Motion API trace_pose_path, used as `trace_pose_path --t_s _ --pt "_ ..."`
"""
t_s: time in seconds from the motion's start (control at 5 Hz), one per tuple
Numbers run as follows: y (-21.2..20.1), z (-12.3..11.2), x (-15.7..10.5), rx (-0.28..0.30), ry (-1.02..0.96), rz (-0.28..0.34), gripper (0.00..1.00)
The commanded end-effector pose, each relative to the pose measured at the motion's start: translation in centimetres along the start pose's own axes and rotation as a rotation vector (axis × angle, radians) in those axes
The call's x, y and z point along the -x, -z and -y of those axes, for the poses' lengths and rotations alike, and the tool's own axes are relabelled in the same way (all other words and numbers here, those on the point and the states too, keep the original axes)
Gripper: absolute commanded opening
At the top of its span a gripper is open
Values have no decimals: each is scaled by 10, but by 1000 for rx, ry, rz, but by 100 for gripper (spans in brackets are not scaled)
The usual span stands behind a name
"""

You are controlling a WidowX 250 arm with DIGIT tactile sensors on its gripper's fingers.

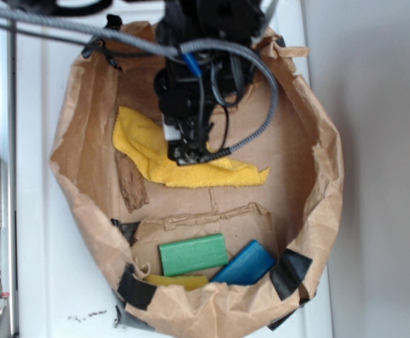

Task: Grab the yellow cloth.

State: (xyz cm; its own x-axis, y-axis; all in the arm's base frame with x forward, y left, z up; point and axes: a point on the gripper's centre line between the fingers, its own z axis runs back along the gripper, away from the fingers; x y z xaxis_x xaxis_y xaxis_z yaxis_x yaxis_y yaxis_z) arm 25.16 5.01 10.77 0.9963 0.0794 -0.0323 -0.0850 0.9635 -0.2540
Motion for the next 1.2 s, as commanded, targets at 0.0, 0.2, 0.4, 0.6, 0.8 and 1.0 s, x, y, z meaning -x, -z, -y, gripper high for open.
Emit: trace_pose_path --t_s 0.0,0.2,0.4,0.6,0.8,1.0 --pt "-11 -6 8 -16 33 63 100" --pt "-4 -7 6 -2 37 78 100" --pt "19 -7 -1 -38 36 110 100" --pt "42 -7 -6 2 44 14 100" --pt "67 -11 -14 -50 40 74 100" --pt "73 -14 -22 -90 -15 62 0"
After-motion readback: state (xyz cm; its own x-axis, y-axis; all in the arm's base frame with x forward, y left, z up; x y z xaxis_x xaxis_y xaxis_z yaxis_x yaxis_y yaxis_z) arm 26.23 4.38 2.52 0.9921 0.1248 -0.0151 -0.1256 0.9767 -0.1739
